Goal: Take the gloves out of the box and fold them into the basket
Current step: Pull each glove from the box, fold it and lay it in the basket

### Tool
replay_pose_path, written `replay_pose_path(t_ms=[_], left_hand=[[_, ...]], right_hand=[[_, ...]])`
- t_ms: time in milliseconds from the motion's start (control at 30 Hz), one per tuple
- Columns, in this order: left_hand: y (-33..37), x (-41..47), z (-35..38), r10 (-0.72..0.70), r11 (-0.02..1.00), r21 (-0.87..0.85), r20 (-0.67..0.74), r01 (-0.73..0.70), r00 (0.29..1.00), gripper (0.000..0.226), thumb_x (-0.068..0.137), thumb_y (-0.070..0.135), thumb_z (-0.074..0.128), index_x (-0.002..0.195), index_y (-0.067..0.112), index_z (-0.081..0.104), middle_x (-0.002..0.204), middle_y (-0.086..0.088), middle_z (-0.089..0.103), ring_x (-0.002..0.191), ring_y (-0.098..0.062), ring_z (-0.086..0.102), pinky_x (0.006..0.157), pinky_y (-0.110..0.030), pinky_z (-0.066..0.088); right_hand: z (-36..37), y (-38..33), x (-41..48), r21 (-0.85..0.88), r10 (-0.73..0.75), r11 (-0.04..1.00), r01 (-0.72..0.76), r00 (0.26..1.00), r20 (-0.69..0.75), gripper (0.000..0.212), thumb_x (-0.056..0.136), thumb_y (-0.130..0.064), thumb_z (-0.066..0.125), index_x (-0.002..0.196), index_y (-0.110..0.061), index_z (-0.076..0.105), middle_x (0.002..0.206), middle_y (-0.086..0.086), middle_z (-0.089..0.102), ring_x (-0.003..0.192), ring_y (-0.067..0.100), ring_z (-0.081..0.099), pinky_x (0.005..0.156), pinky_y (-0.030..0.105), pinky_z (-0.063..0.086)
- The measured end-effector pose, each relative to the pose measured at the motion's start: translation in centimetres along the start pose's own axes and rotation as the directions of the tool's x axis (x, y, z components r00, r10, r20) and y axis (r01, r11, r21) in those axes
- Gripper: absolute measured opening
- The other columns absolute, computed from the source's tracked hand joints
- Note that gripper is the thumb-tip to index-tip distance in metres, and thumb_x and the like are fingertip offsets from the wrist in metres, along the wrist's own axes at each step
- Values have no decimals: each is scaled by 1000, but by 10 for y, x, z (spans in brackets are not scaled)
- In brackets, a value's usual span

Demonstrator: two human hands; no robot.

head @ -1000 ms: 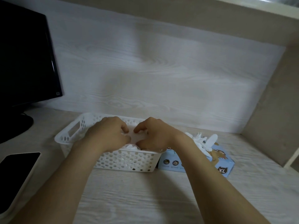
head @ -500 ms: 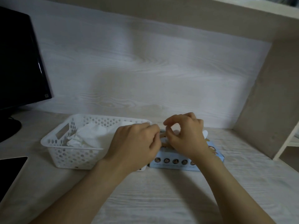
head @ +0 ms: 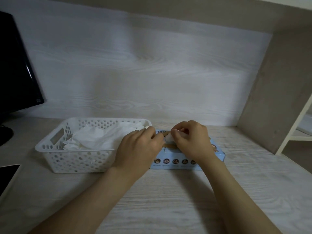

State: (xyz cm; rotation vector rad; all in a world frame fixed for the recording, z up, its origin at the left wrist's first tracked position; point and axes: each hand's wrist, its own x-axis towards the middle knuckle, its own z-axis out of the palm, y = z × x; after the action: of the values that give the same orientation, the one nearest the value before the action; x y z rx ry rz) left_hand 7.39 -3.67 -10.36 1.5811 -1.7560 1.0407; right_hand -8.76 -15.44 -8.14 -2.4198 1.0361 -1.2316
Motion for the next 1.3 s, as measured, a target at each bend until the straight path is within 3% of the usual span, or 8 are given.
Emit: replay_pose_path(t_ms=[200, 367, 500, 600, 833, 933, 1133, 1300], left_hand=[[2, -2, 2, -7, 1000, 30, 4, 7, 1000, 19, 91, 15, 77, 78, 17, 64, 76, 1, 53, 62, -19, 50, 55, -33, 44], [6, -4, 3, 44, 992, 111, 101, -56, 994, 23, 102, 35, 60, 92, 21, 76, 119, -1, 69, 96, -27, 57, 84, -43, 45], [13, 0, -5, 33, 989, 137, 202, -62, 979, 60, 106, 61, 34, 88, 20, 75, 93, 4, 70, 92, -25, 54, 92, -46, 41], [14, -1, -6, 47, 980, 175, 237, -90, 970, 56, 104, 62, 40, 89, 18, 72, 86, 2, 68, 90, -27, 54, 91, -48, 41], [15, -3, -2, 91, 967, 215, 209, -136, 974, 52, 104, 56, 47, 86, 15, 72, 81, 0, 66, 89, -29, 53, 87, -48, 42], [15, -4, -2, 98, 966, 219, 181, -137, 979, 54, 105, 54, 42, 85, 15, 73, 81, -1, 66, 87, -29, 54, 85, -47, 43], [18, -7, -7, 37, 999, 33, 128, -42, 991, 49, 103, 55, 47, 94, 18, 77, 103, 4, 70, 105, -28, 56, 97, -46, 42], [24, -2, -20, -166, 960, -229, -4, 161, 986, 42, 93, 63, 60, 97, 22, 65, 95, 10, 65, 100, -19, 54, 88, -38, 41]], right_hand=[[6, 7, 3, 24, -44, 999, 48, 986, -158, 14, 99, -25, 66, 92, -24, 77, 85, -10, 68, 83, 11, 61, 76, 43, 55], [9, 7, 5, 164, -6, 986, 42, 976, -216, 15, 106, -22, 58, 97, -19, 69, 91, -9, 68, 87, 11, 63, 79, 42, 55], [4, 3, 3, 196, -50, 975, 107, 960, -274, 13, 109, -24, 57, 102, -21, 67, 91, -16, 66, 88, 10, 63, 80, 44, 54], [2, -2, 2, 143, -110, 976, 165, 936, -333, 11, 108, -23, 58, 104, -24, 67, 91, -28, 60, 90, 15, 61, 84, 49, 52], [-8, -12, -5, 114, -90, 975, 191, 809, -581, 12, 110, -17, 51, 106, -17, 63, 91, -16, 61, 83, -6, 54, 81, 34, 45], [-12, -16, -6, 120, -78, 971, 205, 751, -655, 10, 112, -20, 47, 111, -25, 56, 96, -16, 60, 80, 9, 55, 75, 35, 46], [-8, -24, -12, -45, -248, 954, 296, 696, -674, 12, 107, -11, 53, 114, -20, 58, 100, -10, 63, 92, -11, 44, 93, 40, 40], [-1, -30, -18, -38, -319, 926, 375, 729, -605, 8, 108, -27, 57, 107, -23, 63, 79, -14, 61, 82, 3, 46, 70, 33, 46]])
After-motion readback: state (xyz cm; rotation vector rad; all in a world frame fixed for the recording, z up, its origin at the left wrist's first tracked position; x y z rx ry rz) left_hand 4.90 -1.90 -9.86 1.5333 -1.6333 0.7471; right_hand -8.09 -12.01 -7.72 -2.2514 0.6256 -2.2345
